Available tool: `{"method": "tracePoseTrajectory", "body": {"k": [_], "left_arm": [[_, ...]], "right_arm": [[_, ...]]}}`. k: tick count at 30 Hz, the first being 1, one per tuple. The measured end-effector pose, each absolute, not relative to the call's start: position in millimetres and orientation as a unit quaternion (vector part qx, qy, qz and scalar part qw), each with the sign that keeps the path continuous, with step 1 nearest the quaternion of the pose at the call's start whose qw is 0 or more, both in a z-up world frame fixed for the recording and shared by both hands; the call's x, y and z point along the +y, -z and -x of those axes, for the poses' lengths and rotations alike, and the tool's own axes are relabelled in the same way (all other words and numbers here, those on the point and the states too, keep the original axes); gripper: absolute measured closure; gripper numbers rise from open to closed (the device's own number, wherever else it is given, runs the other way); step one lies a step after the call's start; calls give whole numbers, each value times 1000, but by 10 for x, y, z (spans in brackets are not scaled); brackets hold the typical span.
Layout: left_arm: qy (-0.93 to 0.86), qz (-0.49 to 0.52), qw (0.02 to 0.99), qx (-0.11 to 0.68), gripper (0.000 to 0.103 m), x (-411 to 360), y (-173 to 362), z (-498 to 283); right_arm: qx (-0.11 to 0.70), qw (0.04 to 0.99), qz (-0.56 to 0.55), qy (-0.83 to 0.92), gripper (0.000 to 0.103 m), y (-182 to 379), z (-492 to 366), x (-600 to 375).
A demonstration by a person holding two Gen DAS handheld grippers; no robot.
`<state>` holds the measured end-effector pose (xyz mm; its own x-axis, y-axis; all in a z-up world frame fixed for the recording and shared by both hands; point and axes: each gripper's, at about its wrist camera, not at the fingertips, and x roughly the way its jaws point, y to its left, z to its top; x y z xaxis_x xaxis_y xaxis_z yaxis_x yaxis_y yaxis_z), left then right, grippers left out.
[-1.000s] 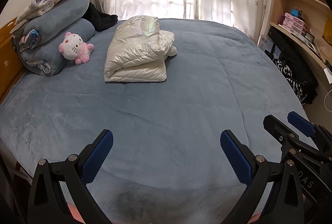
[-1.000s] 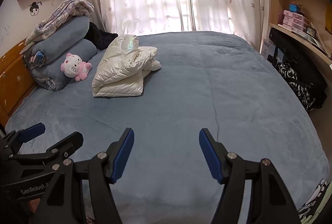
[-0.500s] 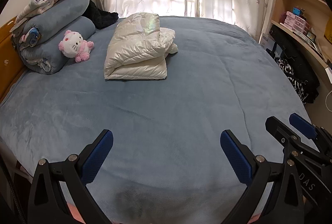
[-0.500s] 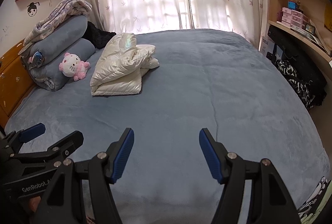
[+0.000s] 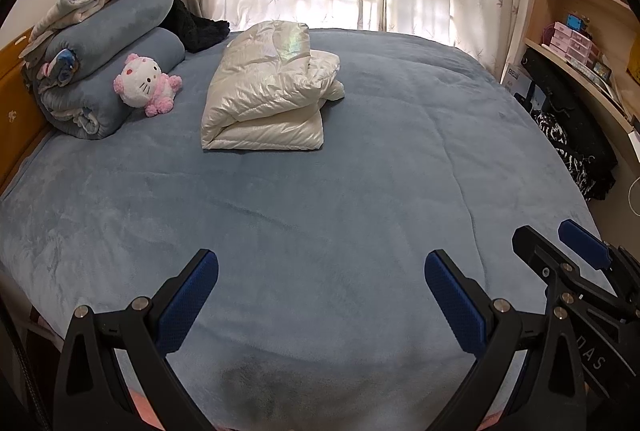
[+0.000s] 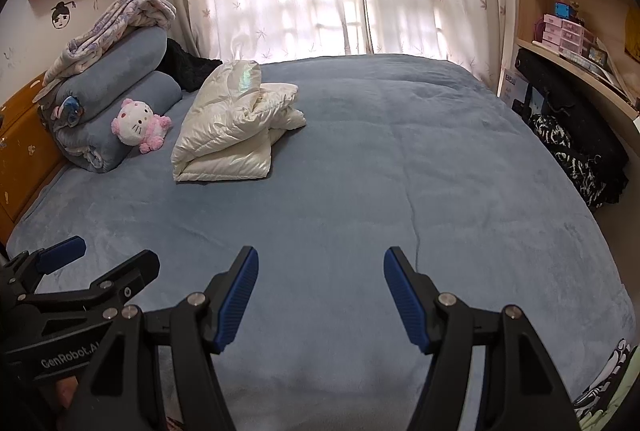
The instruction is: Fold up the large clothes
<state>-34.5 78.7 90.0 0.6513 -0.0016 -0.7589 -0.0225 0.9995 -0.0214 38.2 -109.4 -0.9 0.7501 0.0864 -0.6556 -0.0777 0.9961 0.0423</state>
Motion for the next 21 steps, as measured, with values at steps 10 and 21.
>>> {"method": "tracePoseTrajectory", "body": {"k": [10,21], "left_arm": [[-7,18,907,421,1,786,-869,350],[-10,16,907,421,1,778,-847,370]], "right_arm": [[352,935,-5,-43,37,31,-386,-1071],[354,934,1,-42,37,79,-376,-1061]]}}
